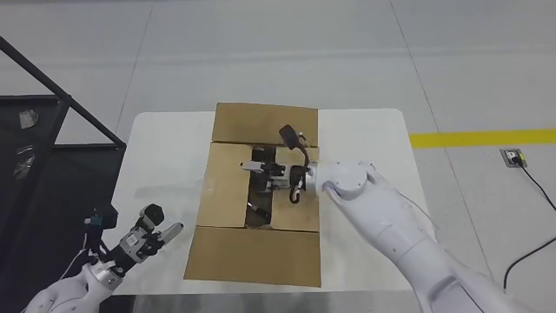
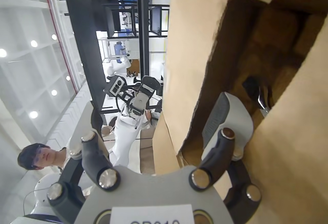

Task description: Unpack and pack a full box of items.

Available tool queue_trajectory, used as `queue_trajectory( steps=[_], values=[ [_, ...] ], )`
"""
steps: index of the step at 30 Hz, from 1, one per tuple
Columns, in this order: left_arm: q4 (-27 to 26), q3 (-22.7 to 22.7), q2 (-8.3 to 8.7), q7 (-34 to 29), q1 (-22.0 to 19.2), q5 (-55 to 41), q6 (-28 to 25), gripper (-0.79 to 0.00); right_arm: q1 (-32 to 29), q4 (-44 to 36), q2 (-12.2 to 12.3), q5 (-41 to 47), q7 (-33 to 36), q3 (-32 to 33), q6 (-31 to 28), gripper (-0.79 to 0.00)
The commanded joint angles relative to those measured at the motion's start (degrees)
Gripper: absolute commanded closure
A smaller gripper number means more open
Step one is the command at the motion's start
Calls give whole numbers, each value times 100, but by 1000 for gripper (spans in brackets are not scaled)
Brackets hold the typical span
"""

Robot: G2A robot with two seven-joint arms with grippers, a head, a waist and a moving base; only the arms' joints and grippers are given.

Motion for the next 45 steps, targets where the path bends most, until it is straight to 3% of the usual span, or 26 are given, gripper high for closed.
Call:
queue_trajectory(
  steps=[1,7,18,25,31,45],
  values=[
    [-1,-4,5,-20,6,-28,-21,-785,-6,23,-62,-63,-193,-54,168,-785],
    [-102,-31,12,38,103,33,-72,-785,32,282,-269,304,-20,-56,87,-785],
    [-576,155,-1,180,252,699,-9,-785,125,626,-521,1376,716,320,-750,-785],
    [-978,606,-58,310,138,1394,647,-785,103,430,-658,1439,647,357,-1064,-785],
    [-1001,874,-117,441,-15,1192,1175,-785,44,256,-777,1413,617,340,-1362,-785],
    [-873,263,-115,924,255,875,1387,-785,-118,64,-798,1011,1017,485,-1947,-785]
  ],
)
